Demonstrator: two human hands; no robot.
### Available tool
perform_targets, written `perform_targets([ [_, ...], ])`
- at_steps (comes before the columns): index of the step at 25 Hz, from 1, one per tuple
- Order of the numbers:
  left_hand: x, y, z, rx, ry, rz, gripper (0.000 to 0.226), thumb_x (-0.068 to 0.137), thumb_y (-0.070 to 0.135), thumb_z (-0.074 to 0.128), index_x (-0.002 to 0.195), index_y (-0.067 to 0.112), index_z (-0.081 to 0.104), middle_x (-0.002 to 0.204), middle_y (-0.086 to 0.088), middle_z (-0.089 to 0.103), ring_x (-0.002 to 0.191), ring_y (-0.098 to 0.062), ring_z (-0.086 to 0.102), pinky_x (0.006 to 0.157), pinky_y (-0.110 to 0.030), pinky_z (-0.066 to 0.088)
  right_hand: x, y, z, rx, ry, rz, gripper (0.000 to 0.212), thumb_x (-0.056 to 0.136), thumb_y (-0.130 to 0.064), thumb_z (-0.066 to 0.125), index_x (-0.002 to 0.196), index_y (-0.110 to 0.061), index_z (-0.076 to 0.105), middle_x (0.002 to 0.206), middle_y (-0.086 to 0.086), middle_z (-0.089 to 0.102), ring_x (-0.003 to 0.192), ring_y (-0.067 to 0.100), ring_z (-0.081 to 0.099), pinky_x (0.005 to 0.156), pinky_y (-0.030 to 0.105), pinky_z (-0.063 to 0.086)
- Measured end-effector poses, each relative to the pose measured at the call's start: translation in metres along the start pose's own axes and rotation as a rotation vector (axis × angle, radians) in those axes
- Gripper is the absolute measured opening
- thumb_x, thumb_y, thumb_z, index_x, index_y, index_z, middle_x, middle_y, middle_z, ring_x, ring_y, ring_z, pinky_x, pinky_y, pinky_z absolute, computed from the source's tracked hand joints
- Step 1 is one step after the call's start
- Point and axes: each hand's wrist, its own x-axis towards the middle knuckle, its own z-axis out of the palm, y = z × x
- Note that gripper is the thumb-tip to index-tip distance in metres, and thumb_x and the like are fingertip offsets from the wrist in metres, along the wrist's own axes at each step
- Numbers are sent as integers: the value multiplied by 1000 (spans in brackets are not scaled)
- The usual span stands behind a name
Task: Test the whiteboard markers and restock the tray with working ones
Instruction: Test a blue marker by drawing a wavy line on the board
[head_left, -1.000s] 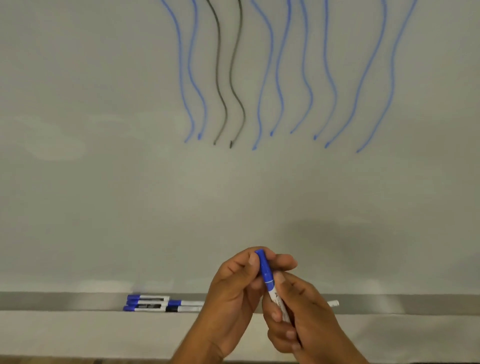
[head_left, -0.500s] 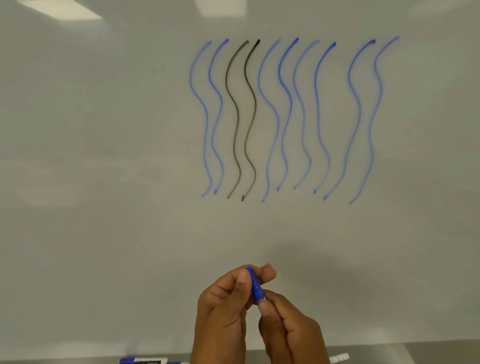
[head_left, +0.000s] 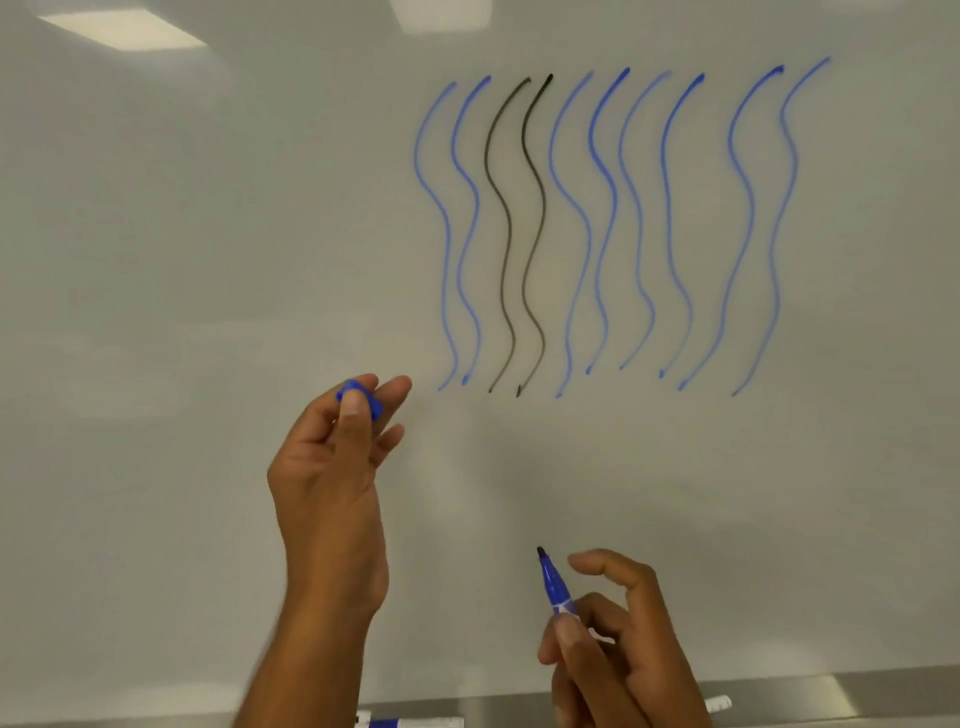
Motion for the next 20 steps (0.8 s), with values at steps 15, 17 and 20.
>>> perform_targets([
  [15,162,61,-26,785,117,1054,30,106,18,67,130,1,71,130,-14,73,129,-29,67,108,-45,54,115,-154,42,-63,-12,-791,41,89,-49,69,115,-17,66,82,3,68,68,23,63,62,23,49],
  [17,187,65,-28,920,130,1183,33,106,17,66,133,-3,69,136,-18,70,138,-34,60,115,-53,48,136,-170,58,-148,103,-916,35,99,-45,55,109,-16,71,83,-7,69,77,16,68,68,20,50],
  [20,217,65,-27,1024,109,1336,34,109,18,61,134,-5,67,141,-20,66,144,-36,52,123,-54,38,172,-189,77,-155,291,-941,15,97,-24,60,107,-15,65,74,-4,68,64,17,66,56,34,53],
])
